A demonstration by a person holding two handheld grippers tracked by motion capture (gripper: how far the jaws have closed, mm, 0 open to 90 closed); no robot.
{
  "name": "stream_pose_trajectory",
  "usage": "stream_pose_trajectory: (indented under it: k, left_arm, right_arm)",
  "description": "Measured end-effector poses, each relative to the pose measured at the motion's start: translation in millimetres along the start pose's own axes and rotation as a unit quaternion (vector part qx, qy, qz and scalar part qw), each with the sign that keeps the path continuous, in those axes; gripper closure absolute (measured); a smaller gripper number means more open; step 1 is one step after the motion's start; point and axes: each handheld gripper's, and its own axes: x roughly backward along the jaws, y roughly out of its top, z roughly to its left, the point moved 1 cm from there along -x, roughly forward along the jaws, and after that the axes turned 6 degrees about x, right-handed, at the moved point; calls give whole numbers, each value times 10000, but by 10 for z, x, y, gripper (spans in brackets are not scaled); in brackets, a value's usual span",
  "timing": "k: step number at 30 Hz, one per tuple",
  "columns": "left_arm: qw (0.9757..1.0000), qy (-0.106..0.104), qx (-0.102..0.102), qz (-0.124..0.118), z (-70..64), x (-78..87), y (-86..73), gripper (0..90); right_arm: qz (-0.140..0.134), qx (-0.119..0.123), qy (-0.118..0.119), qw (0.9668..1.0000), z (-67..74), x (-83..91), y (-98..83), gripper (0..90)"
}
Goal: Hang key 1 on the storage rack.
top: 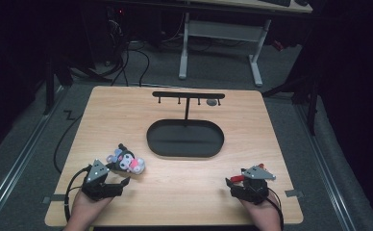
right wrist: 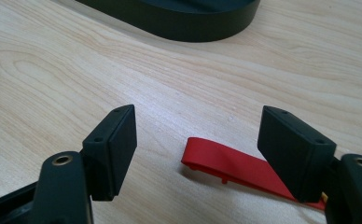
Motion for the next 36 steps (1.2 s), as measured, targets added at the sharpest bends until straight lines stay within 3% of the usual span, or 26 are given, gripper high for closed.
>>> stream_pose_trajectory:
  k: [10, 21, 26, 27, 36]
  left_arm:
    - [10000, -16, -46, -9, -27, 0, 0, 157]
    - [9995, -29, -293, 73, -72, -32, 4, 158]
    - [9993, -86, -360, 102, -97, -53, 2, 158]
    - [9992, -94, -376, 97, -106, -52, 2, 158]
    - [9991, -111, -390, 89, -109, -35, -4, 159]
  right_arm:
    - [197, -225, 111, 9995, -85, 83, 0, 346]
    - [483, -224, 331, 9980, -52, 59, -20, 431]
    - [644, -34, 279, 9975, 6, 25, 24, 440]
    - [759, 114, 199, 9968, 9, 8, 50, 439]
    - [1133, 248, 260, 9929, 13, 1, 132, 415]
